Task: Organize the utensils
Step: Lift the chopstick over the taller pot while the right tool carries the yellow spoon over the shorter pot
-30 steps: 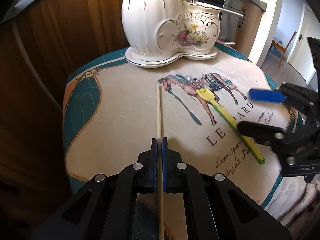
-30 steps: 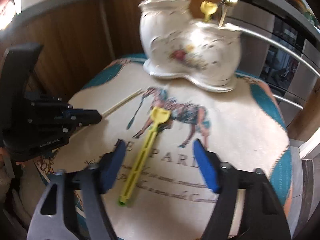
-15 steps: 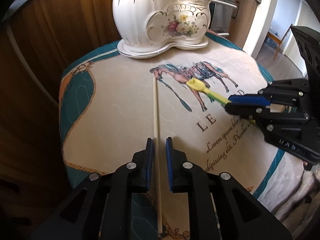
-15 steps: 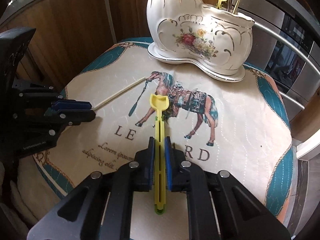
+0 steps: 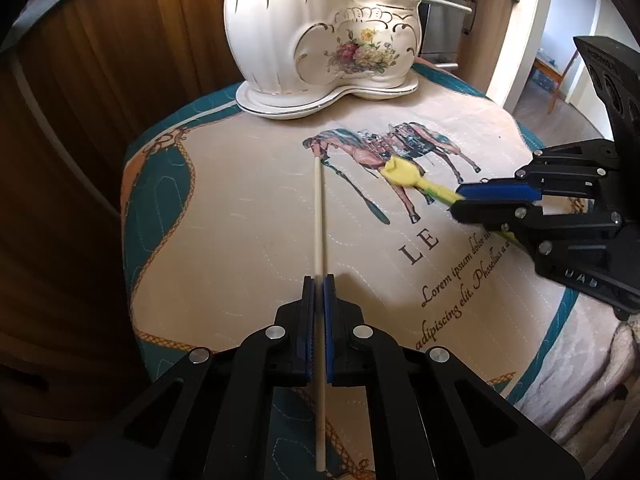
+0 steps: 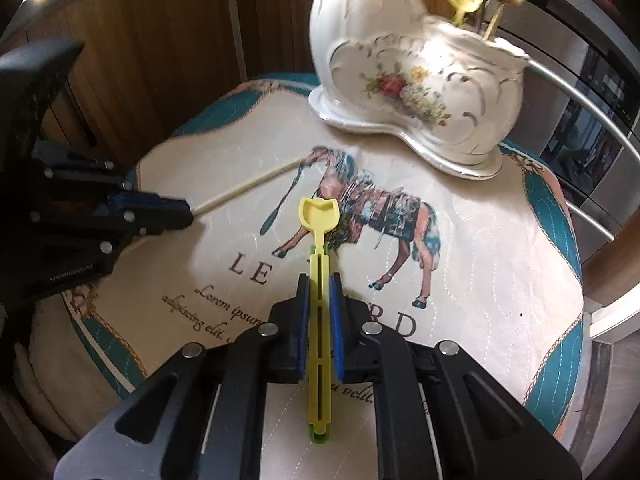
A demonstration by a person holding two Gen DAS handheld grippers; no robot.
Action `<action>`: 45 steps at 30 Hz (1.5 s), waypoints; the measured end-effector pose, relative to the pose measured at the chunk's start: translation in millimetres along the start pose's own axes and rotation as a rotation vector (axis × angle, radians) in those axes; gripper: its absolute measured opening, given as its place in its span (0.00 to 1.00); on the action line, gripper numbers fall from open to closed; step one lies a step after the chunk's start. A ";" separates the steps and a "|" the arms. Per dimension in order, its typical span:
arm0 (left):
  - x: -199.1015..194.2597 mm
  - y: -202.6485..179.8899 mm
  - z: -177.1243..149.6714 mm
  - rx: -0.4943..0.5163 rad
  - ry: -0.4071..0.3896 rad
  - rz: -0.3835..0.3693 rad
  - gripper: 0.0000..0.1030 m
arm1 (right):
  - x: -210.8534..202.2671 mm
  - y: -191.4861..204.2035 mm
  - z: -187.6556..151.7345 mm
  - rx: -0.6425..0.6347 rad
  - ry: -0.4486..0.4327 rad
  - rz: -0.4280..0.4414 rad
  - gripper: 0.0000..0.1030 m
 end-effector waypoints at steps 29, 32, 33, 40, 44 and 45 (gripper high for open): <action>-102.0 -8.0 158.8 -0.123 -0.745 -0.327 0.04 | -83.1 -161.9 75.8 0.416 -0.678 -0.064 0.10; -86.8 -3.8 176.5 -0.187 -0.775 -0.359 0.04 | -68.9 -180.6 78.4 0.513 -0.729 -0.030 0.10; -83.2 -3.5 180.4 -0.195 -0.783 -0.359 0.04 | -65.8 -184.0 79.1 0.532 -0.737 -0.025 0.10; -66.0 -11.1 188.6 -0.177 -0.886 -0.308 0.04 | -51.1 -173.9 87.4 0.498 -0.775 -0.111 0.10; -51.4 -13.9 190.3 -0.183 -0.911 -0.266 0.04 | -43.3 -157.4 90.0 0.417 -0.776 -0.222 0.10; -48.2 -14.8 189.2 -0.179 -0.912 -0.267 0.04 | -41.8 -154.1 90.0 0.399 -0.771 -0.243 0.10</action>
Point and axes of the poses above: each gripper's, at about its wrist camera, not at the fingertips, and x roughly the way its jaws point, y to its left, z to its top, the point moved 1 cm from there along x, roughly the way its jaws point, and after that the axes turned 15 degrees about -x, right-handed, at the moved point
